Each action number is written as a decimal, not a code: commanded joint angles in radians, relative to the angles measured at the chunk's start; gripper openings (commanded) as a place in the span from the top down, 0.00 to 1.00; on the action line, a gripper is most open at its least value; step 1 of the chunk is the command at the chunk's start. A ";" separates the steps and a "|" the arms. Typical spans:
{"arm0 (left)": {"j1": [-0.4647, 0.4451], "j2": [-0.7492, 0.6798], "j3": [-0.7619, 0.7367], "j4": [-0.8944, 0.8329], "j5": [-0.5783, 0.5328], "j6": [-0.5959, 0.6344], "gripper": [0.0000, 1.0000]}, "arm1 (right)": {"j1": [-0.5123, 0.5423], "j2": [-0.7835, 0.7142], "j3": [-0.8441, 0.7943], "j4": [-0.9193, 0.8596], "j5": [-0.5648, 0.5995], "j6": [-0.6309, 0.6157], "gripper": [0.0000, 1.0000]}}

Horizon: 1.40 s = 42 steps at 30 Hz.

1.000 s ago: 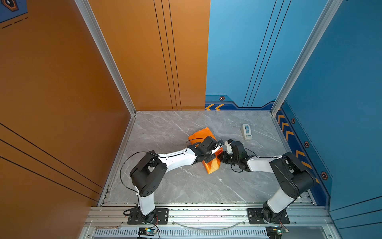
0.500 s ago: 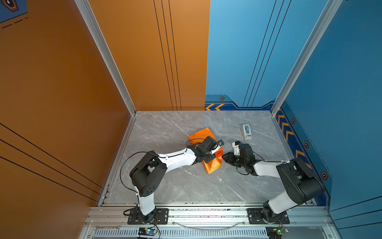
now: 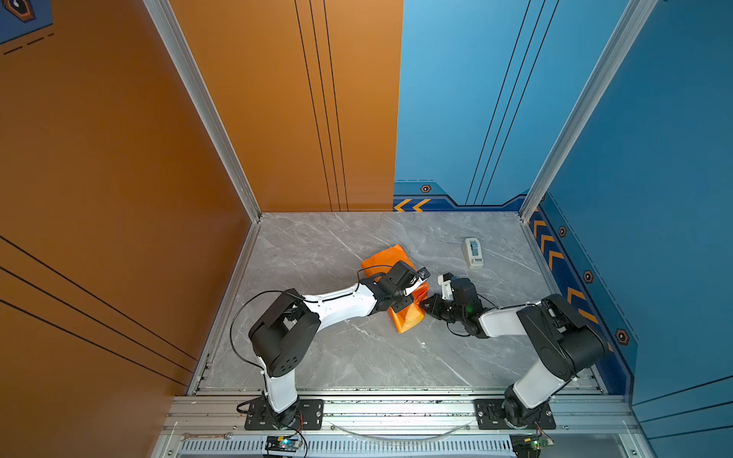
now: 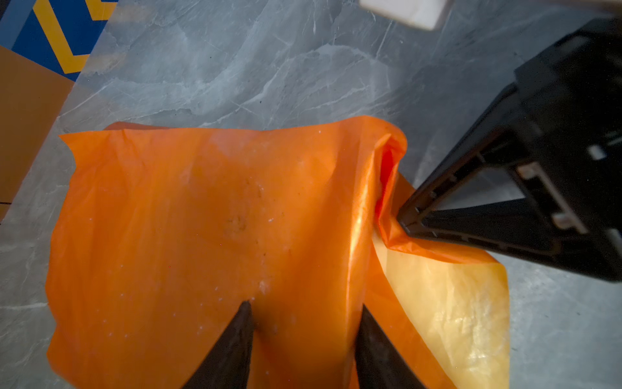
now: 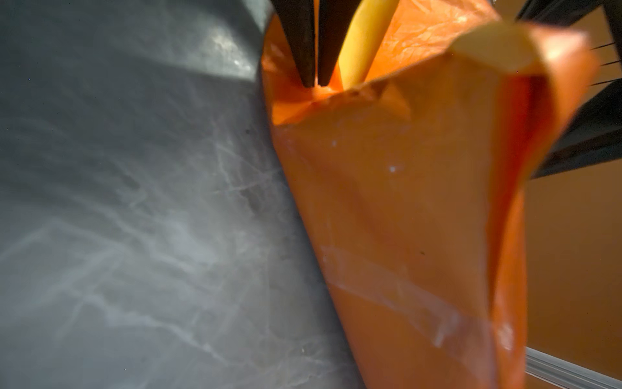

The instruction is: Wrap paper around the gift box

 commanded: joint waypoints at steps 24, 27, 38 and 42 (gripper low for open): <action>0.013 0.006 -0.035 -0.039 0.053 -0.045 0.52 | 0.002 -0.279 -0.078 -0.155 -0.039 -0.016 0.71; 0.012 0.006 -0.034 -0.039 0.057 -0.046 0.52 | -0.071 -0.324 -0.070 -0.229 -0.044 -0.027 0.74; 0.015 0.006 -0.035 -0.039 0.060 -0.052 0.52 | -0.033 -0.200 -0.005 -0.192 0.014 0.011 0.92; 0.014 0.005 -0.036 -0.039 0.060 -0.051 0.52 | -0.002 -0.144 0.017 -0.147 0.039 0.024 0.93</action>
